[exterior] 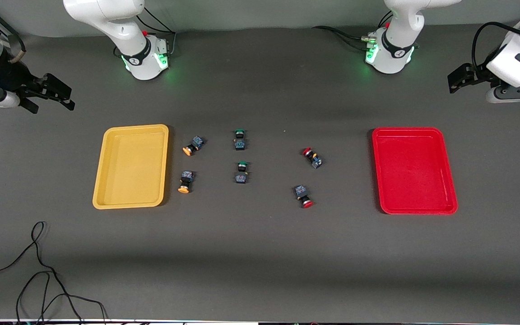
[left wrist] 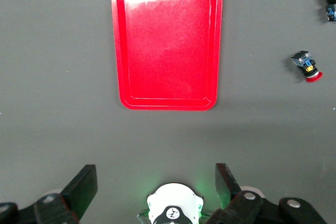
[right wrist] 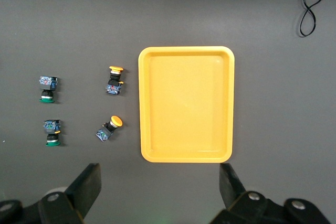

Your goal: Place red and yellow buttons in trays

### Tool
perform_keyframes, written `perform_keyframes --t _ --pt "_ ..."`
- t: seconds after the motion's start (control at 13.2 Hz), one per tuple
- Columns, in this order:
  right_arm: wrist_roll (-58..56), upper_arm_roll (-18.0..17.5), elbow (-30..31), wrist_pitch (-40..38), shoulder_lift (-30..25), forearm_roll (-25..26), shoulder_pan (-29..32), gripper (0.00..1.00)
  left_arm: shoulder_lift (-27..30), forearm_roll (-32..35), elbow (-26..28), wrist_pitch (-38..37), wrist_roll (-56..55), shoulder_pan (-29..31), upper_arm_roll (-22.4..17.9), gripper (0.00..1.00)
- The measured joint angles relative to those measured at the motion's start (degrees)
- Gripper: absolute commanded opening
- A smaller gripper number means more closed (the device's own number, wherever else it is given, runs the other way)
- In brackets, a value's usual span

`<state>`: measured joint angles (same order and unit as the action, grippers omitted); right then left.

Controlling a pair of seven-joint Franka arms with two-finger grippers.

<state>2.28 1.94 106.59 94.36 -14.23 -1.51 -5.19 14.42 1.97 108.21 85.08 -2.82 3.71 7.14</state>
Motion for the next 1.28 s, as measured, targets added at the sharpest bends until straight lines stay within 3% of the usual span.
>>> perform_keyframes --t 0.45,0.68,0.98,1.28 --pt "0.62 -0.34 0.53 -1.18 0.69 0.0 -0.08 1.0 -0.24 -0.04 0.09 -1.3 0.17 0.0 0.09 1.0" --pt "10.01 -3.89 5.52 1.49 1.81 -0.08 -0.26 1.0 -0.25 -0.12 0.08 -1.76 0.43 -0.05 0.43 1.0" --pt "29.99 -13.61 19.22 15.35 3.9 -0.11 -1.64 1.0 -3.17 -2.79 0.44 -1.01 -4.27 -1.59 7.03 1.0" --pt "45.26 -14.83 26.62 32.67 13.3 -0.11 -5.44 1.0 -15.07 -5.9 1.76 10.48 -20.14 -4.04 15.3 1.0"
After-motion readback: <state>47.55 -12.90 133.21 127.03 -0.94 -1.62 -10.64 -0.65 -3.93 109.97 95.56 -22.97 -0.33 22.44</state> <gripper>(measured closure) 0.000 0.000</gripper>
